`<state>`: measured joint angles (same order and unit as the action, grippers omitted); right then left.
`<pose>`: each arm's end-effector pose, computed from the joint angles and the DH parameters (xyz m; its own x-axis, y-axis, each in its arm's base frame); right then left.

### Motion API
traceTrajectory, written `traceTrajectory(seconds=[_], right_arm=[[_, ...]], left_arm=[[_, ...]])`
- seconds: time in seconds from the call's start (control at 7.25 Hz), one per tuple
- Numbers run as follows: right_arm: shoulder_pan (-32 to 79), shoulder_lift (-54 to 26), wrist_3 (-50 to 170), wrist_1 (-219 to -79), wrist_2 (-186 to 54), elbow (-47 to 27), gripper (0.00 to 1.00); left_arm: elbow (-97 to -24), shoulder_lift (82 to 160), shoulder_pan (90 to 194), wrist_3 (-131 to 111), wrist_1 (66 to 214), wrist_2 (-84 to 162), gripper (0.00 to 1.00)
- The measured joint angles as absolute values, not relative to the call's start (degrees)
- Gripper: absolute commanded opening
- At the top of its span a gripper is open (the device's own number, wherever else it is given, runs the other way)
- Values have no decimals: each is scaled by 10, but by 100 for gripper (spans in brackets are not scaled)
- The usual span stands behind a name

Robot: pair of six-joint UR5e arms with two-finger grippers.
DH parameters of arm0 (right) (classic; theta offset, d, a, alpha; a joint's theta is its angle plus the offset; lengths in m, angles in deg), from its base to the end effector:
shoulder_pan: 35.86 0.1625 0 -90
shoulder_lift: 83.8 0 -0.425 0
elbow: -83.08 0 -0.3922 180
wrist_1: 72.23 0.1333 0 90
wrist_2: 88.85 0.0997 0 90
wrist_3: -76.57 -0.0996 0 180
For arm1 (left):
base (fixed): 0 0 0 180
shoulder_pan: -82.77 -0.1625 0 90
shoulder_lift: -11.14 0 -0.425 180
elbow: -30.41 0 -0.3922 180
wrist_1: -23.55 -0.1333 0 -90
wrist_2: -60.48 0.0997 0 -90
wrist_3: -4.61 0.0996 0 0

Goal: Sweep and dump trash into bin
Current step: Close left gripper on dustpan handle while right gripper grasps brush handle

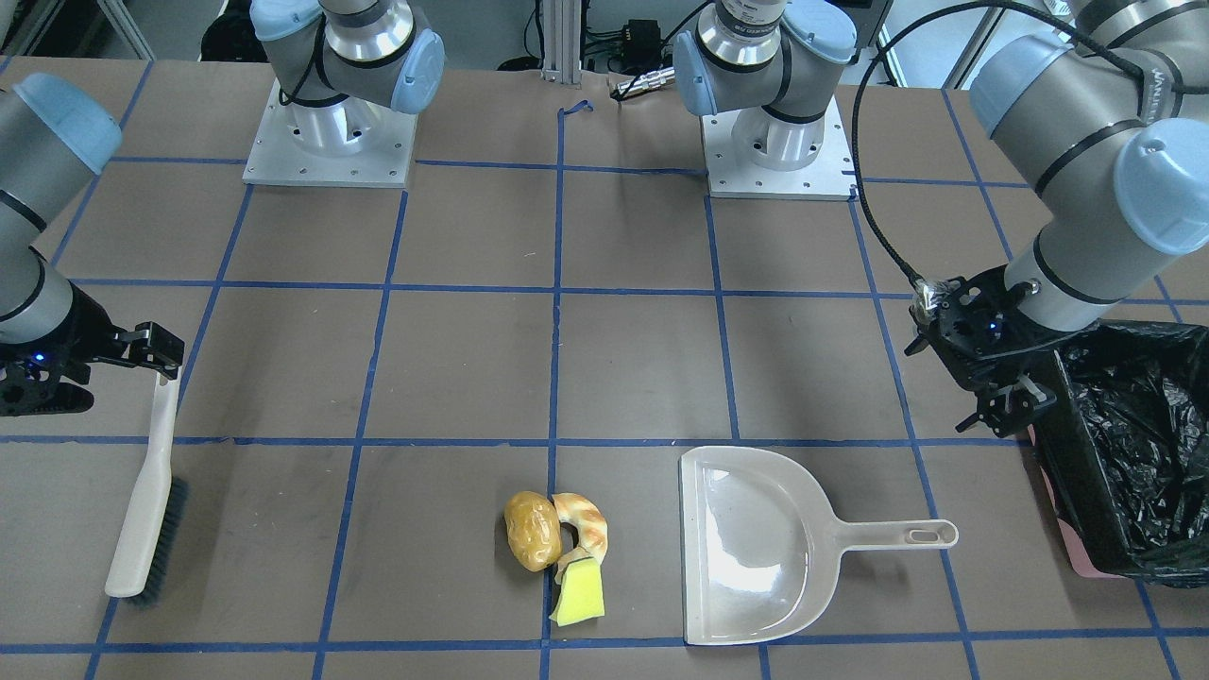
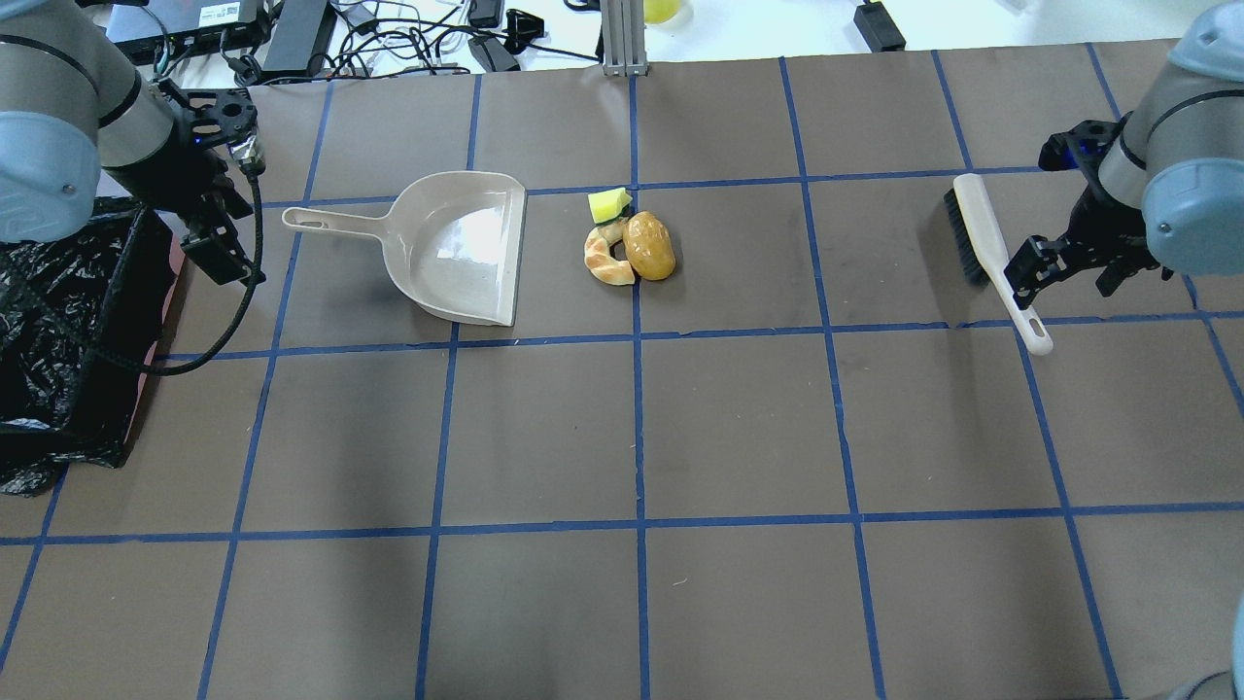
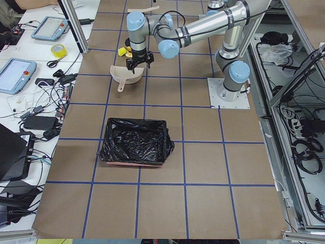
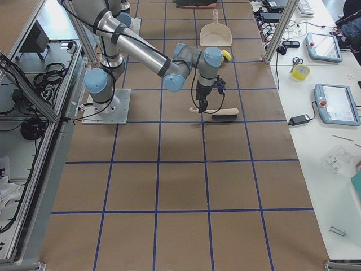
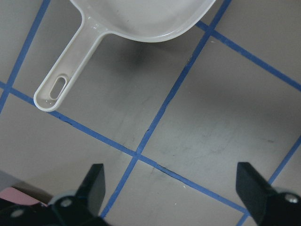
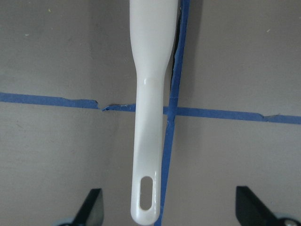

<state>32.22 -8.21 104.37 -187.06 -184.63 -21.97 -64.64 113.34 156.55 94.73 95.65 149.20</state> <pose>-0.0867 -0.5457 0.2744 -0.9927 -0.1094 0.0511 -0.1027 0.9877 0.1182 0.0277 -0.5806 0.3632 -0.2773 0.9607 -0.0114 0.9606 0.2770 -0.0223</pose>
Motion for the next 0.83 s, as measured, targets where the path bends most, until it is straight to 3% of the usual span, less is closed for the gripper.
traceTrajectory(seconds=[0.55, 0.83], right_arm=[[325, -110, 1018, -1875, -1850, -223, 91], [325, -112, 988, -1872, -1852, -224, 82]], left_arm=[[-597, 1204, 1582, 1080, 911, 1548, 99], [-578, 1243, 1595, 1100, 864, 1551, 97]])
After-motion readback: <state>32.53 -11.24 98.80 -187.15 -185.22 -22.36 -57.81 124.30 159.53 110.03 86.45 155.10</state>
